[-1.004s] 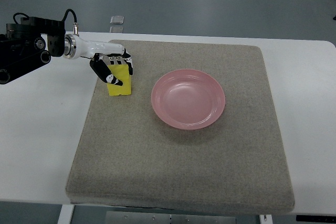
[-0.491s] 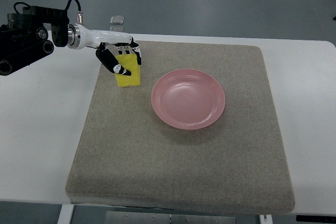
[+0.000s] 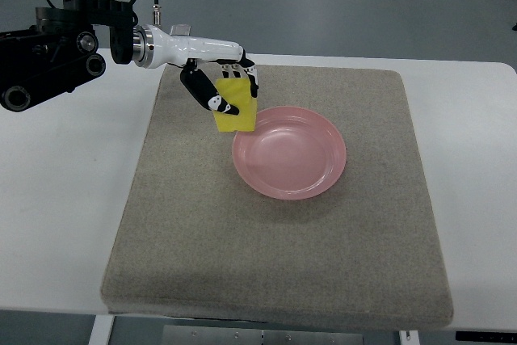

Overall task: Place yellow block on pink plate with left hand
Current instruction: 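Carry the yellow cube with the left hand over the pink plate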

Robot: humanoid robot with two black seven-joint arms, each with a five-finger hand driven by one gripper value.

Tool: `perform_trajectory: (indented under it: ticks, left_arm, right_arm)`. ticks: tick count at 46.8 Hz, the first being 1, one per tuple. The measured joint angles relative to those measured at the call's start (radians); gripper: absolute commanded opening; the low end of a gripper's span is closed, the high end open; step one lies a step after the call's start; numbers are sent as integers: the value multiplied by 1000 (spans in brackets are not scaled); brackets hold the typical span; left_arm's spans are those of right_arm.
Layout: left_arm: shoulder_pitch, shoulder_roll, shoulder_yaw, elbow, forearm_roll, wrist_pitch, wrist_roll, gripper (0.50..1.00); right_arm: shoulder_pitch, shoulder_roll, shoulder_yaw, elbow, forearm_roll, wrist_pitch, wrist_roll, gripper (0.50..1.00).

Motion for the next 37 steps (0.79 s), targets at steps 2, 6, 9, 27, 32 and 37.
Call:
perform_trajectory:
  ticks: [2,6,9,27,32,37]
  left_arm:
    - [0,0,-2,-22,1,0,0,500]
    - [-1,-1,-3,-55,4,0,0,500]
    - [-2,-1,-1,-68,7,-3,0,500]
    - [-6,-96,4,-14,14,-3,1,500]
    - [0,-132,8,24,14,-3,1,500]
    - [6,-166,10,62,14,-3,1,500]
  right_arm:
    - [0,0,0,0,0,0,0,924]
    - [0,0,0,0,0,0,0,924]
    - [0,0,0,0,0,0,0,924]
    - [0,0,0,0,0,0,0,924]
    - [0,0,0,0,0,0,0,924]
    - [0,0,0,0,0,0,0,924]
